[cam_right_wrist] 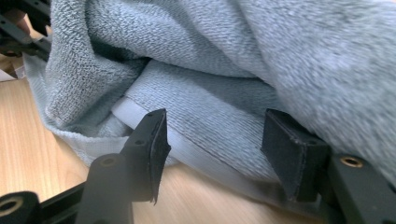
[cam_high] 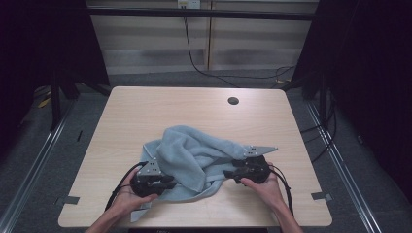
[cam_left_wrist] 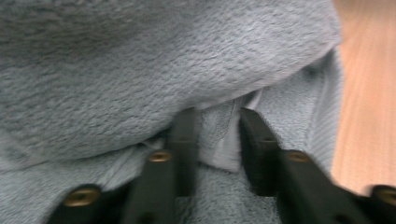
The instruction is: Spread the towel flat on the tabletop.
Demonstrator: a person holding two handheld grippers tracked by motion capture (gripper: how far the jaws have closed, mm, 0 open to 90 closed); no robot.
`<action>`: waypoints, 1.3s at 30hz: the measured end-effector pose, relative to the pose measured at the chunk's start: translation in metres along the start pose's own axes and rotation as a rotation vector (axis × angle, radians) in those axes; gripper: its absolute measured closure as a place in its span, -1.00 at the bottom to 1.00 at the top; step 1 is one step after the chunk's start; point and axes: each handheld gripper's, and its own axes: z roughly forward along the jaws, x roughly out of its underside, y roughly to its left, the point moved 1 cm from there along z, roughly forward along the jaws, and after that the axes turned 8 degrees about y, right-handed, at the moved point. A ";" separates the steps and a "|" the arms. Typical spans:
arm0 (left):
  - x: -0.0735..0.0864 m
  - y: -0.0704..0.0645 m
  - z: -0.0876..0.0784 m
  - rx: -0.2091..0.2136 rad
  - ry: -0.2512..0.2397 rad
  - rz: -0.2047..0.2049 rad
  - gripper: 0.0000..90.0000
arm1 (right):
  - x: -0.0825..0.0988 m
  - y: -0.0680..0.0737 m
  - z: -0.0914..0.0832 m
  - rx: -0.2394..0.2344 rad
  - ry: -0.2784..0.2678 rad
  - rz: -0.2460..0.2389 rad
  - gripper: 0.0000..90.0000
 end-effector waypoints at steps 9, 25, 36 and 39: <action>-0.019 0.002 -0.045 0.193 -0.271 -0.118 0.97 | 0.004 -0.007 -0.010 0.007 -0.034 0.010 -0.16; -0.005 0.086 -0.059 -0.009 -0.369 -0.379 0.97 | 0.005 0.006 -0.010 -0.089 -0.007 -0.050 -0.03; 0.008 0.093 -0.049 -0.010 -0.322 -0.412 0.97 | 0.039 0.023 -0.005 -0.009 0.092 -0.146 -0.16; 0.008 0.092 -0.047 -0.008 -0.312 -0.411 0.97 | 0.038 0.025 0.001 0.050 0.075 -0.184 -0.14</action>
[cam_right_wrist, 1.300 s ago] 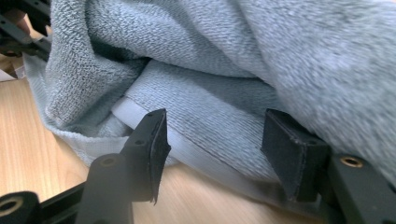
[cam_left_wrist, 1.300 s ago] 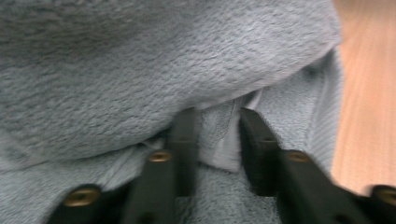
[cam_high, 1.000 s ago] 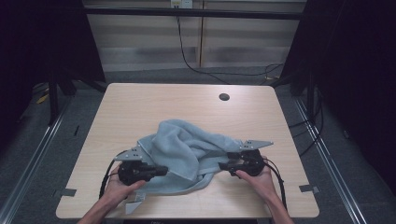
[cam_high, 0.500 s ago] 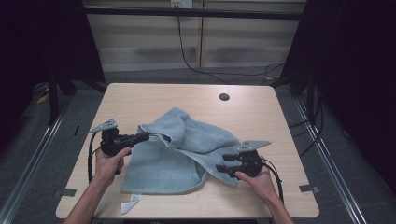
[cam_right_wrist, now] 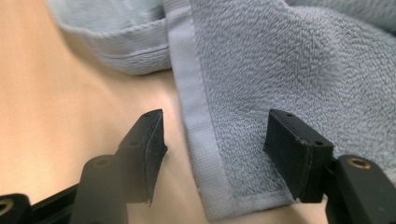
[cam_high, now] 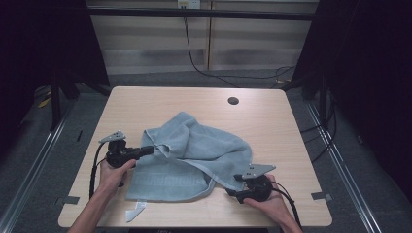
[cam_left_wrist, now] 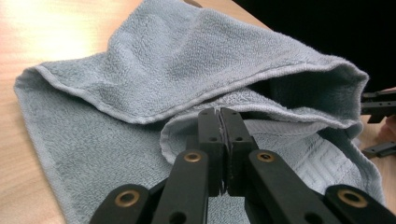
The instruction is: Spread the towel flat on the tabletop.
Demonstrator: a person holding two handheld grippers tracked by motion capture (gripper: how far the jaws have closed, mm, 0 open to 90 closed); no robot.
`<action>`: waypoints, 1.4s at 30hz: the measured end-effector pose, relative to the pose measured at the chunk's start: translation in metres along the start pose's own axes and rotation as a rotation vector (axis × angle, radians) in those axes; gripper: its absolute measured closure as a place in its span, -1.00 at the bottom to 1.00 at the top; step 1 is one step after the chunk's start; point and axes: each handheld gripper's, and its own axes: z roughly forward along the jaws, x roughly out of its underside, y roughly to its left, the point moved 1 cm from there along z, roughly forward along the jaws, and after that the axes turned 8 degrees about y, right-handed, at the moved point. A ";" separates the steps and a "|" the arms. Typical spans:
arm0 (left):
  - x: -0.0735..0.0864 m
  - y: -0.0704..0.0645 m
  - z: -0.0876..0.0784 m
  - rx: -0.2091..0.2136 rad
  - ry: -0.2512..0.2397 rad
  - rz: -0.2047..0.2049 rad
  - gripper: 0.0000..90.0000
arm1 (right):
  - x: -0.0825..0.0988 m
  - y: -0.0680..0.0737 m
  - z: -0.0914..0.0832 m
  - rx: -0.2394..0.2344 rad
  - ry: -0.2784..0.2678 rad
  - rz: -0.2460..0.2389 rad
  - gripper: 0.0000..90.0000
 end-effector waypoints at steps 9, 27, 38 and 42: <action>0.004 -0.008 -0.005 0.015 0.021 0.033 0.97 | -0.004 -0.010 -0.002 0.090 0.012 0.059 0.88; -0.015 0.010 -0.003 -0.163 0.043 0.063 0.97 | -0.108 -0.074 -0.007 0.101 -0.227 0.166 0.90; 0.018 0.005 0.017 -0.091 0.189 0.106 0.96 | -0.077 -0.067 0.063 0.000 -0.071 0.237 0.90; 0.032 -0.017 0.013 -0.041 0.220 0.150 0.96 | -0.061 -0.049 0.045 -0.012 -0.021 0.177 0.90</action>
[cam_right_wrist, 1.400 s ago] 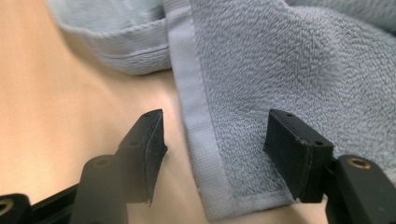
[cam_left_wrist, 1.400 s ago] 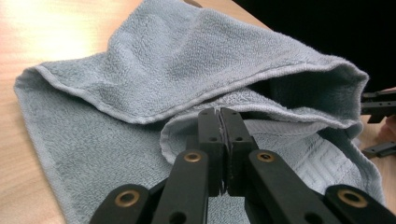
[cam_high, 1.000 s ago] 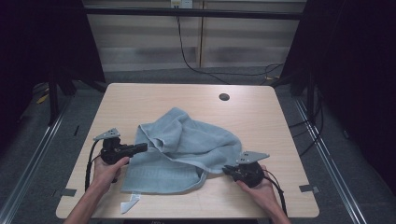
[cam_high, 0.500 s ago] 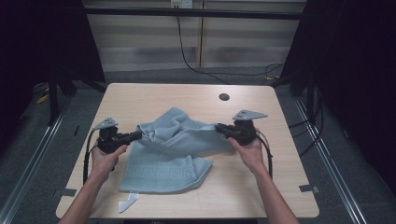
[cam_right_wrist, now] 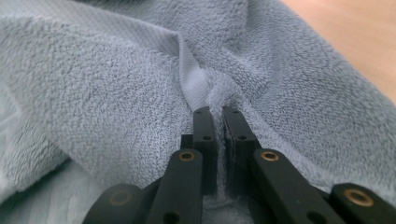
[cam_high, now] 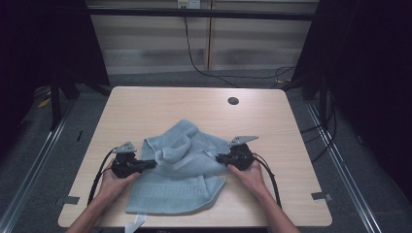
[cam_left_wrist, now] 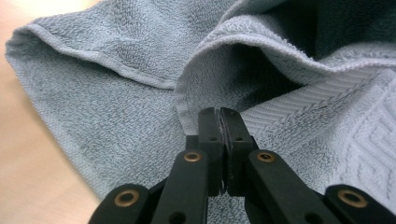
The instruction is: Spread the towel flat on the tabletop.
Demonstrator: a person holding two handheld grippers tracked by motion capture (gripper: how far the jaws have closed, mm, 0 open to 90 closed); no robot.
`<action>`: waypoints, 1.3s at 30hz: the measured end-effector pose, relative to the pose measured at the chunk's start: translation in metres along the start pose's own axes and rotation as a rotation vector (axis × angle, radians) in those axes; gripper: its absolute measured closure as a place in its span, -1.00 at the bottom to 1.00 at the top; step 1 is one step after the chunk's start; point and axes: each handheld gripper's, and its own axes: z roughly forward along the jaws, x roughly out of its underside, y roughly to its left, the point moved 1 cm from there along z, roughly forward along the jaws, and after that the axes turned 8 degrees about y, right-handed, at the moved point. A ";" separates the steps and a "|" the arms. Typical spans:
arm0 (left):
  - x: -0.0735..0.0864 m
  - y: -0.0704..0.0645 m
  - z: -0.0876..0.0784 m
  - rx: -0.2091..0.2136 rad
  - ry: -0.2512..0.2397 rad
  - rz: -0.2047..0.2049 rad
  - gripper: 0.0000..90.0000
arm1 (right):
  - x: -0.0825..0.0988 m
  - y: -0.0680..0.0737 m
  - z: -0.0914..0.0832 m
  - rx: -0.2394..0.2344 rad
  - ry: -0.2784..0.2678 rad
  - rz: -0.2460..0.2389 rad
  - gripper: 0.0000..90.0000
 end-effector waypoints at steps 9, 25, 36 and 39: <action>0.014 -0.060 0.003 0.124 0.076 0.109 0.96 | 0.059 0.030 -0.050 -0.008 0.033 -0.008 0.90; -0.099 -0.033 -0.095 0.081 -0.381 0.042 0.97 | -0.064 -0.012 -0.157 0.099 -0.396 -0.002 0.90; -0.173 0.066 -0.100 -0.140 -0.451 -0.230 0.37 | -0.177 -0.072 -0.125 0.255 -0.310 0.058 0.24; -0.163 0.066 -0.091 -0.146 -0.399 -0.201 0.33 | -0.168 -0.071 -0.104 0.225 -0.270 0.066 0.14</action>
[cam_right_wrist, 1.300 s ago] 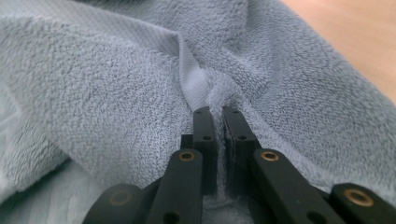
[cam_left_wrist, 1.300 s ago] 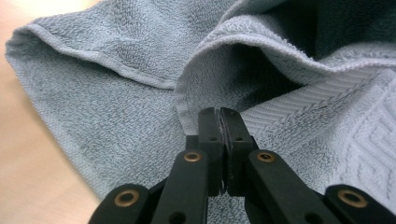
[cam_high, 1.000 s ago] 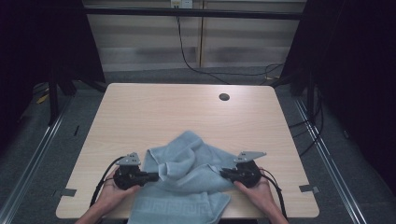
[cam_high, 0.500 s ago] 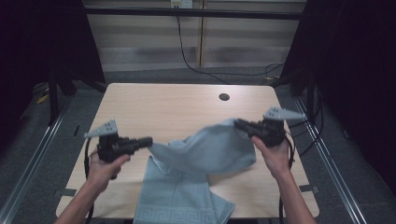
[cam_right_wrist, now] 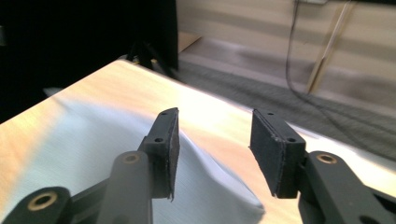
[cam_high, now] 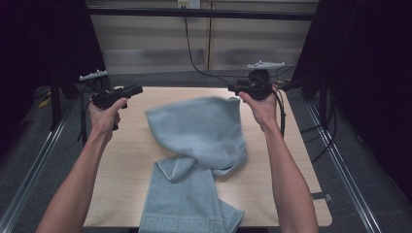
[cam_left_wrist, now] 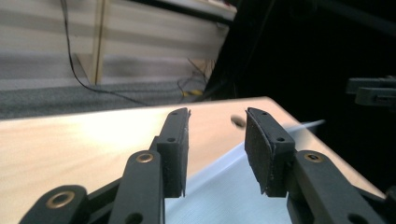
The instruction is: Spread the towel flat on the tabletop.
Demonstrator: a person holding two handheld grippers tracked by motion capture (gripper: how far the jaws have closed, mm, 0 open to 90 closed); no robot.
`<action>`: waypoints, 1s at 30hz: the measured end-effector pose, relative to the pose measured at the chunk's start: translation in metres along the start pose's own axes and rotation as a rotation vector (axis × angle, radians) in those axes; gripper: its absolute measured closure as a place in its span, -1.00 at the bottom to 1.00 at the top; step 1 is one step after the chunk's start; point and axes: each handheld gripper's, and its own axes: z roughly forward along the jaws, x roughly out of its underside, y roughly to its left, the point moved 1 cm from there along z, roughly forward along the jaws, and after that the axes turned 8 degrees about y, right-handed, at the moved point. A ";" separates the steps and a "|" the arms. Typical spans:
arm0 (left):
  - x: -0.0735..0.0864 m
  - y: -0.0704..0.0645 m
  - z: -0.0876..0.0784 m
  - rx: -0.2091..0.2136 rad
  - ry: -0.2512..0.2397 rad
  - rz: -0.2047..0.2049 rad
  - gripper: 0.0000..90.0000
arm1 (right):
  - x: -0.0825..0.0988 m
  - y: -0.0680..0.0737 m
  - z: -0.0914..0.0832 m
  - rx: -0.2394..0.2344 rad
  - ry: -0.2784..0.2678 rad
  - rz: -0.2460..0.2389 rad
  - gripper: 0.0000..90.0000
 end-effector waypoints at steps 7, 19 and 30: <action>0.054 -0.014 -0.007 0.084 0.053 0.051 0.31 | 0.067 0.022 0.000 -0.134 0.071 0.000 0.13; 0.164 -0.081 0.005 0.283 0.315 0.183 0.45 | 0.182 0.081 -0.031 -0.314 0.163 -0.025 0.50; 0.200 -0.083 0.025 0.224 0.430 0.248 0.13 | 0.207 0.093 -0.003 -0.346 0.260 -0.038 0.18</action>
